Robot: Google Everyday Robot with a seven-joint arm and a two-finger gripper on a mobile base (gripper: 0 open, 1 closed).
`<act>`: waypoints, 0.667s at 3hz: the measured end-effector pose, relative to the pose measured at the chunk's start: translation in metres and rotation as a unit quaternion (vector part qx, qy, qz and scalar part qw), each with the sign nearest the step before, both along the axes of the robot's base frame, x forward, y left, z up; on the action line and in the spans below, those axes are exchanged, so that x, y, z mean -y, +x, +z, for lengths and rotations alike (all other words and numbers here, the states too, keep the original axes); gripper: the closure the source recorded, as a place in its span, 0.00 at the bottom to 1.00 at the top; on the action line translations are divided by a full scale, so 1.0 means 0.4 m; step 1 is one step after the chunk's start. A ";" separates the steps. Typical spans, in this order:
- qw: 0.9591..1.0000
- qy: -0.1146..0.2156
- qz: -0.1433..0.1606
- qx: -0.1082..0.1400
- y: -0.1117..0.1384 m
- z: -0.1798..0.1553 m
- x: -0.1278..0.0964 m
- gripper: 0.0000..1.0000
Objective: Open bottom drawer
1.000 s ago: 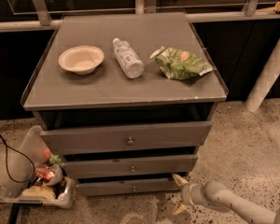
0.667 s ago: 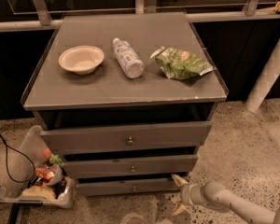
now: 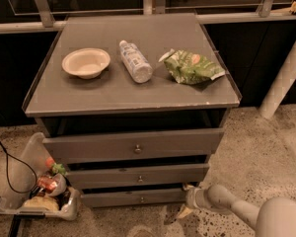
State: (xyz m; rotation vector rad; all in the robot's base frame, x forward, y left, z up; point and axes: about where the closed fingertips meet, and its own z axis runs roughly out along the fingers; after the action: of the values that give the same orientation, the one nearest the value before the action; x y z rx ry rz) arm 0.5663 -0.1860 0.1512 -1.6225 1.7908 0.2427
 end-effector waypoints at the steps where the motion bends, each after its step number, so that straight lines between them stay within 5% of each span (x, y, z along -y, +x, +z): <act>1: 1.000 0.000 0.000 0.000 0.000 0.000 0.000 0.00; 2: 1.000 0.000 0.000 0.000 0.000 0.000 0.000 0.18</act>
Offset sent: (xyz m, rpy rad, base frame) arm 0.0000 0.0000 0.0000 0.0000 0.0000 0.0000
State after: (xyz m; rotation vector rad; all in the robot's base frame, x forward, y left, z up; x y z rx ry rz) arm 0.5663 -0.1860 0.1511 -1.6226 1.7908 0.2428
